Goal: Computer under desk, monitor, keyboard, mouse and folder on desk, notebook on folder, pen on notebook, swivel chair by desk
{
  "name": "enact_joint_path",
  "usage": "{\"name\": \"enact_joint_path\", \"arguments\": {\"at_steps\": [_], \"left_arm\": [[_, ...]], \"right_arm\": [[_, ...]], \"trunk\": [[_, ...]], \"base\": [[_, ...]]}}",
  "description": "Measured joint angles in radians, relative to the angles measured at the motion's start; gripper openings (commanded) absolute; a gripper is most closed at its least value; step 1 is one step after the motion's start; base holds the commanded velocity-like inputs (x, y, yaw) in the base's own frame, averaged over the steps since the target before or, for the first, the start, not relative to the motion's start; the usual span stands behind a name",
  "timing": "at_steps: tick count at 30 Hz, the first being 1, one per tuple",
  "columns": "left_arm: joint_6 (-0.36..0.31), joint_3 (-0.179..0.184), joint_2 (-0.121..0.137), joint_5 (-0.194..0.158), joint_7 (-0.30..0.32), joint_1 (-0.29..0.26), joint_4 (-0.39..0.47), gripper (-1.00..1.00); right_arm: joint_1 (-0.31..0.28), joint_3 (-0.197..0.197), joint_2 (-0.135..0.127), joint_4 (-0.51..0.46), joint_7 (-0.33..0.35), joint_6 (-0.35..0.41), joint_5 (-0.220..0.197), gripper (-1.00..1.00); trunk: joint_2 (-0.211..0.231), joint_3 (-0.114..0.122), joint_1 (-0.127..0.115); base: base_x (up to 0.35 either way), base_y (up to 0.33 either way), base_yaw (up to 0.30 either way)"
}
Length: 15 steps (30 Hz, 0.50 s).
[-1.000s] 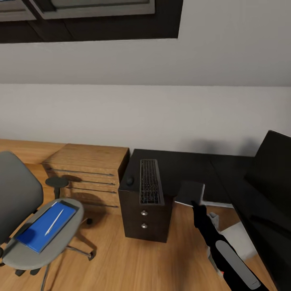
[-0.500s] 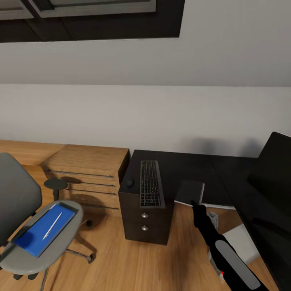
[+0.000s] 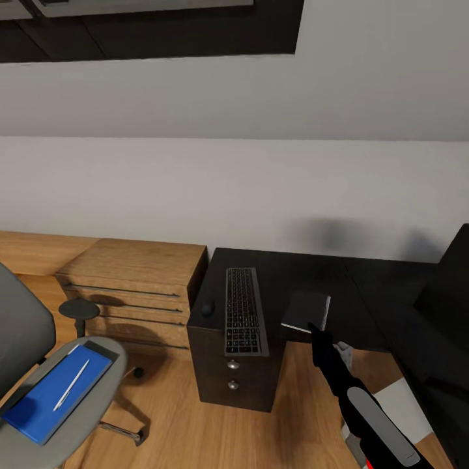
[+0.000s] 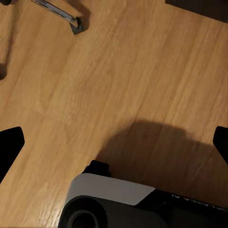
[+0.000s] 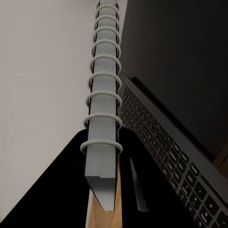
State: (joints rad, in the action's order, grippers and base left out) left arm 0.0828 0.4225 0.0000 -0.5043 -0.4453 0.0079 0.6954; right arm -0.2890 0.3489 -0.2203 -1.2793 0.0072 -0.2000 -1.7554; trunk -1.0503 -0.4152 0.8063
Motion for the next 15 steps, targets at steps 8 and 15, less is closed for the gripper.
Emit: {"name": "enact_joint_path", "arguments": {"at_steps": [8,15], "left_arm": [[0.001,-0.001,-0.011,-0.001,-0.004,0.0,0.012,1.0],[0.001,-0.001,-0.013,-0.001,-0.005,0.0,0.012,1.0]], "right_arm": [[0.0,-0.016,-0.001,0.009,-0.004,0.005,0.0,-1.0],[0.0,-0.034,-0.001,0.014,-0.004,0.006,0.0,-1.0]], "trunk": [[0.0,0.0,0.0],[-0.049,-0.022,0.027]], "base": [[0.007,0.0,0.0],[0.0,0.0,0.0]]}}
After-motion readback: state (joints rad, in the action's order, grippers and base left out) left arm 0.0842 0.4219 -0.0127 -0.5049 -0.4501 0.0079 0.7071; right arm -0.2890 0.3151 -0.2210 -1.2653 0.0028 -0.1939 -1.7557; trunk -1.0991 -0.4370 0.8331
